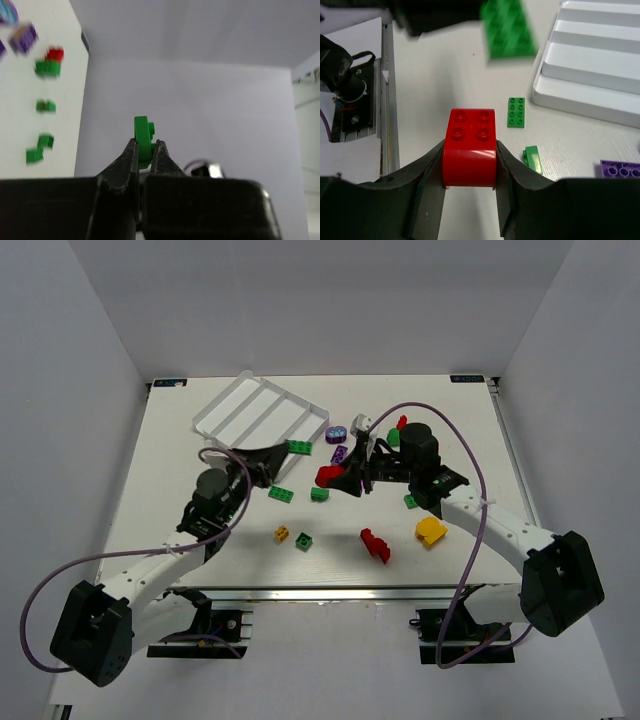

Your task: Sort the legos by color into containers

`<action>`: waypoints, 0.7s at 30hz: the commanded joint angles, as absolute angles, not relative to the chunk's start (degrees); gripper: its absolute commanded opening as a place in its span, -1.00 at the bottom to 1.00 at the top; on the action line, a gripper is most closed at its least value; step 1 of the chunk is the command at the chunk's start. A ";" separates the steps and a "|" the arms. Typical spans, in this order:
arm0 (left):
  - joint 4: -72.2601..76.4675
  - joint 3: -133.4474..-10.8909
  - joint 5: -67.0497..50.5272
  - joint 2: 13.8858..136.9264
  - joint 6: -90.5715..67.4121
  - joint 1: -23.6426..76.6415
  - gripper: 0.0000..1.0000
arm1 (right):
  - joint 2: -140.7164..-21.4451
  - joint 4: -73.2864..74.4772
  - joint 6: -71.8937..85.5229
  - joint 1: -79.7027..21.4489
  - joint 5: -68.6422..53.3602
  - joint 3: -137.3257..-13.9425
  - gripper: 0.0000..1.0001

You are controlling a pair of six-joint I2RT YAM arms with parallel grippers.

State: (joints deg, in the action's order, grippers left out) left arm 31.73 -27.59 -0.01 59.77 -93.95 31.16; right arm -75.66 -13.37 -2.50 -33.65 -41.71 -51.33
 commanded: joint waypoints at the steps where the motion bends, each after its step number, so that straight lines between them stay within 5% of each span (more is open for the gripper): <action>1: 28.65 -31.46 -3.33 59.32 -91.06 24.09 -1.00 | -73.21 -14.68 -3.95 -33.14 -41.22 -50.45 -1.00; 7: 27.78 -36.80 -7.55 64.15 -88.78 16.62 -1.00 | -73.04 -14.33 -4.31 -33.13 -41.05 -49.92 -1.00; 15: 2.58 -56.50 -3.43 77.33 -68.12 5.81 -1.00 | -70.93 -12.22 -6.85 -32.96 -40.61 -49.66 -1.00; 21: -2.19 -67.66 1.75 91.12 -62.85 1.41 -1.00 | -69.00 -12.04 -7.91 -32.52 -40.17 -48.61 -1.00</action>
State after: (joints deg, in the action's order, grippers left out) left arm 5.21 -62.33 -1.98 86.70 -68.84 2.90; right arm -71.44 -11.64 -6.11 -32.97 -40.58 -49.65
